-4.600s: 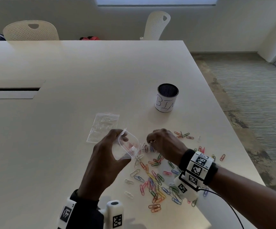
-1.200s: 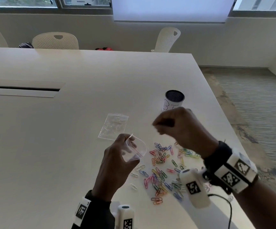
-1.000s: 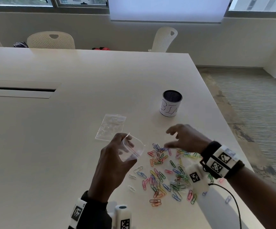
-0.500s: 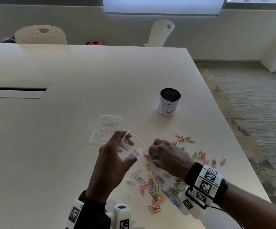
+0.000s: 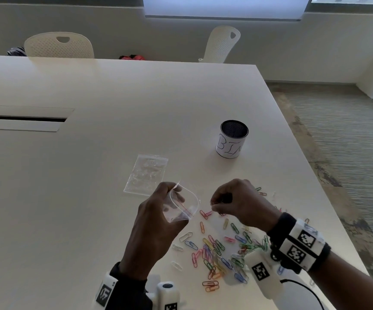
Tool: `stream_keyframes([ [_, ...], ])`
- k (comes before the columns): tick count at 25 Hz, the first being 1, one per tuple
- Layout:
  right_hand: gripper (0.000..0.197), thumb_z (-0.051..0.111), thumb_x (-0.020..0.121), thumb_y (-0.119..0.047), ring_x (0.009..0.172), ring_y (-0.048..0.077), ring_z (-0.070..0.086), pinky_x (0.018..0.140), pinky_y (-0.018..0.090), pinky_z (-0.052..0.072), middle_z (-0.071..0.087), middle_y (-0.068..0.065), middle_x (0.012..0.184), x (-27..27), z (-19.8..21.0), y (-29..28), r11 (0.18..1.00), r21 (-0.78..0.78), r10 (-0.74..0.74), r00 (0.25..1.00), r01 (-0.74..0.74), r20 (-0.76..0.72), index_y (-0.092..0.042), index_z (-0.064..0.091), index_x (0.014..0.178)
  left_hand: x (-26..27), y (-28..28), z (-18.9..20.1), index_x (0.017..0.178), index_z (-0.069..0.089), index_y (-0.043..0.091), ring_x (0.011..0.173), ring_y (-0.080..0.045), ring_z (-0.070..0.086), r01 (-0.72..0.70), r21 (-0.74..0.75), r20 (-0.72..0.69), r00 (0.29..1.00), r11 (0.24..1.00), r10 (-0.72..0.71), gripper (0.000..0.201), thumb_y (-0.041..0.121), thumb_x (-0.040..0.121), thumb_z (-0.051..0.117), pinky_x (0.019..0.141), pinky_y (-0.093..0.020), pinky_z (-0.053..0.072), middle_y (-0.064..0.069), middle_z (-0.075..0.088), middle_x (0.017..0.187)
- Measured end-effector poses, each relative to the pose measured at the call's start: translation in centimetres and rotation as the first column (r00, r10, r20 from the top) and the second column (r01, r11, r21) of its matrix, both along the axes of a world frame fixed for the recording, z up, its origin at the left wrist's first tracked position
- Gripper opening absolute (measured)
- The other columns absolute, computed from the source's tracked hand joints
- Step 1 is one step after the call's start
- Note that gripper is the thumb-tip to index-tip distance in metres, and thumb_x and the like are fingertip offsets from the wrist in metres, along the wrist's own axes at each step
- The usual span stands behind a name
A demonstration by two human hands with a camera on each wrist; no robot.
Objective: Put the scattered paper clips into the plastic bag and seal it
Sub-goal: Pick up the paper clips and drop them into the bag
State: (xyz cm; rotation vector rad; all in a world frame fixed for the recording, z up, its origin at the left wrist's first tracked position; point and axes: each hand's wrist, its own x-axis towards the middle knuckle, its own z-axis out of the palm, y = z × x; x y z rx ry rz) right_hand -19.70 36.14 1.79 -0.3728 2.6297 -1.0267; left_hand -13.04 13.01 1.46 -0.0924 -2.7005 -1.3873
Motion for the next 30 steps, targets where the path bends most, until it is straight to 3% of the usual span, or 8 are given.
stream_keyframes([
  [4, 0.009, 0.084, 0.084, -0.013, 0.075, 0.013, 0.078, 0.077, 0.026, 0.064, 0.081, 0.002, 0.081, 0.9, 5.7, -0.9, 0.964, -0.266, -0.02, 1.0, 0.025, 0.02, -0.011, 0.082, 0.092, 0.0, 0.4, -0.1, 0.115, 0.057, 0.036, 0.095, 0.001, 0.068, 0.007, -0.005, 0.001, 1.0, 1.0, -0.007, 0.05, 0.025, 0.078, 0.089, 0.076, -0.009, 0.048, 0.021, 0.071, 0.103],
  [7, 0.013, 0.084, 0.083, -0.014, 0.076, 0.009, 0.078, 0.075, 0.02, 0.062, 0.081, 0.0, 0.083, 1.7, 8.6, -2.4, 0.945, -0.326, -0.009, 0.999, -0.006, -0.045, -0.011, 0.082, 0.095, -0.1, 0.7, -0.3, 0.118, 0.057, 0.032, 0.095, 0.0, 0.068, 0.022, -0.01, -0.009, 1.0, 1.0, -0.022, 0.053, 0.023, 0.078, 0.09, 0.079, -0.01, 0.052, 0.018, 0.071, 0.106],
  [11, 0.012, 0.085, 0.083, -0.019, 0.076, 0.003, 0.075, 0.076, 0.023, 0.063, 0.08, -0.006, 0.084, 2.3, 8.4, -4.9, 0.978, -0.198, 0.031, 0.988, -0.06, -0.149, -0.018, 0.083, 0.095, -0.1, 0.9, -0.1, 0.122, 0.058, 0.03, 0.09, -0.002, 0.068, 0.012, -0.006, -0.012, 1.0, 1.0, -0.012, 0.054, 0.019, 0.078, 0.088, 0.071, -0.007, 0.051, 0.021, 0.069, 0.1],
  [14, 0.009, 0.082, 0.087, -0.02, 0.076, 0.001, 0.073, 0.07, 0.016, 0.06, 0.08, -0.006, 0.089, 2.9, 7.7, -6.2, 0.992, -0.081, 0.08, 0.971, -0.101, -0.225, -0.021, 0.082, 0.096, 0.1, 0.9, 0.1, 0.119, 0.06, 0.026, 0.087, -0.002, 0.071, 0.01, 0.021, 0.004, 1.0, 1.0, -0.01, 0.049, 0.015, 0.079, 0.086, 0.069, -0.003, 0.049, 0.015, 0.074, 0.099],
  [19, 0.007, 0.078, 0.09, -0.016, 0.076, 0.002, 0.075, 0.071, 0.024, 0.062, 0.081, -0.004, 0.089, 3.7, 8.4, -6.9, 0.985, -0.09, 0.118, 0.958, -0.146, -0.26, -0.019, 0.083, 0.095, 0.5, 0.6, 0.2, 0.112, 0.059, 0.028, 0.088, -0.002, 0.071, -0.007, 0.039, 0.006, 1.0, 0.999, 0.007, 0.048, 0.01, 0.077, 0.086, 0.067, -0.003, 0.048, 0.017, 0.073, 0.093],
  [23, 0.006, 0.08, 0.09, -0.018, 0.077, 0.0, 0.074, 0.077, 0.021, 0.061, 0.081, -0.006, 0.088, 2.6, 8.6, -5.0, 0.99, -0.124, 0.02, 0.953, -0.06, -0.303, -0.019, 0.083, 0.095, 0.5, -0.3, 0.1, 0.115, 0.059, 0.03, 0.091, -0.001, 0.068, -0.03, 0.023, -0.028, 0.999, 0.999, 0.03, 0.048, 0.023, 0.078, 0.089, 0.073, -0.013, 0.055, 0.02, 0.072, 0.1],
  [26, 0.007, 0.077, 0.092, -0.018, 0.077, 0.0, 0.072, 0.076, 0.023, 0.062, 0.079, -0.007, 0.09, 1.9, 6.4, -3.6, 0.997, -0.067, 0.005, 0.962, -0.024, -0.272, -0.017, 0.081, 0.098, 1.0, -1.8, 0.5, 0.114, 0.06, 0.032, 0.089, -0.003, 0.07, -0.089, 0.043, -0.046, 0.995, 0.995, 0.091, 0.047, 0.027, 0.078, 0.09, 0.072, -0.02, 0.057, 0.02, 0.073, 0.1],
  [30, 0.026, 0.062, 0.103, -0.027, 0.101, 0.01, 0.068, 0.089, 0.024, 0.058, 0.068, 0.001, 0.124, 1.9, 0.5, -3.6, 0.97, 0.216, 0.149, 0.972, -0.108, -0.182, -0.015, 0.07, 0.124, 2.2, -3.2, 1.4, 0.11, 0.059, 0.035, 0.086, -0.015, 0.073, -0.159, 0.064, -0.049, 0.986, 0.985, 0.162, 0.043, 0.032, 0.078, 0.088, 0.071, -0.035, 0.062, 0.018, 0.074, 0.1],
])
